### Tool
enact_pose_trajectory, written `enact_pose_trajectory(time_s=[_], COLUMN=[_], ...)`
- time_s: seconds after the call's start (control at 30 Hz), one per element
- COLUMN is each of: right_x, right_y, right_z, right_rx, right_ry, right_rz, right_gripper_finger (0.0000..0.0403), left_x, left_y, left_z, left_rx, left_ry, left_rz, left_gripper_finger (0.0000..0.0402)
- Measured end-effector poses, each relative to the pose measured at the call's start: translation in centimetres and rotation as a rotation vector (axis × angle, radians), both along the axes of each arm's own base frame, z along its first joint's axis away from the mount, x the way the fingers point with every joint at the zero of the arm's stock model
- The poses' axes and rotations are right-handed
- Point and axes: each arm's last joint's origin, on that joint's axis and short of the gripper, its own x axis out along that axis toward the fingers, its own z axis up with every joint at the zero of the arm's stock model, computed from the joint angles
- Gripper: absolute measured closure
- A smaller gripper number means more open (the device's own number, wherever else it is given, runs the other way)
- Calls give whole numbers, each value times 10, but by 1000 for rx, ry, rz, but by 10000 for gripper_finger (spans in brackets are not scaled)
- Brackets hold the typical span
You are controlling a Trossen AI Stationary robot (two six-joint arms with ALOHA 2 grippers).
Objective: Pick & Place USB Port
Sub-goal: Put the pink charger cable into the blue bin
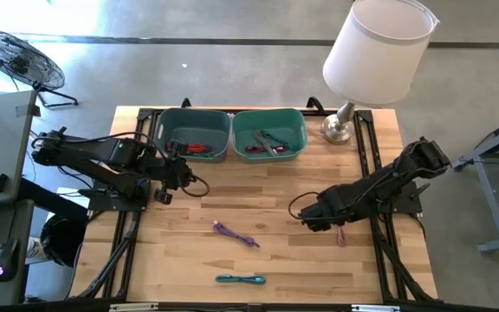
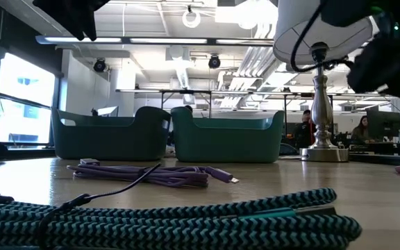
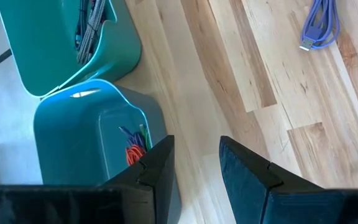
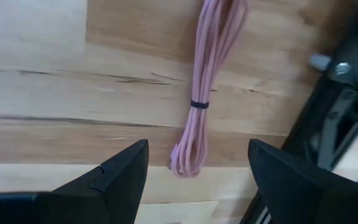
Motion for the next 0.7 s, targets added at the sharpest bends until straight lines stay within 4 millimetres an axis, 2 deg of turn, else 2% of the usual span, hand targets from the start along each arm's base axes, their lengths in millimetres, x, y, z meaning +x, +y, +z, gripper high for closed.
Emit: enact_pose_trajectory(time_s=[0.33,0.53,0.63,0.7], right_x=[-16,-22,-23,-24], right_y=[1,-1,0,0], right_z=[-42,-69,-75,-77], right_rx=[53,162,237,263], right_ry=[-22,-128,-164,-168], right_rz=[-1,-17,-11,18], right_gripper_finger=[135,136,154,188], left_x=[0,0,1,2], left_y=[0,0,0,0], left_z=[0,0,0,1], left_rx=[2,-4,-6,-8], left_ry=[-1,-1,-6,-18], left_rz=[1,-2,-2,-2], left_gripper_finger=[279,279,279,279])
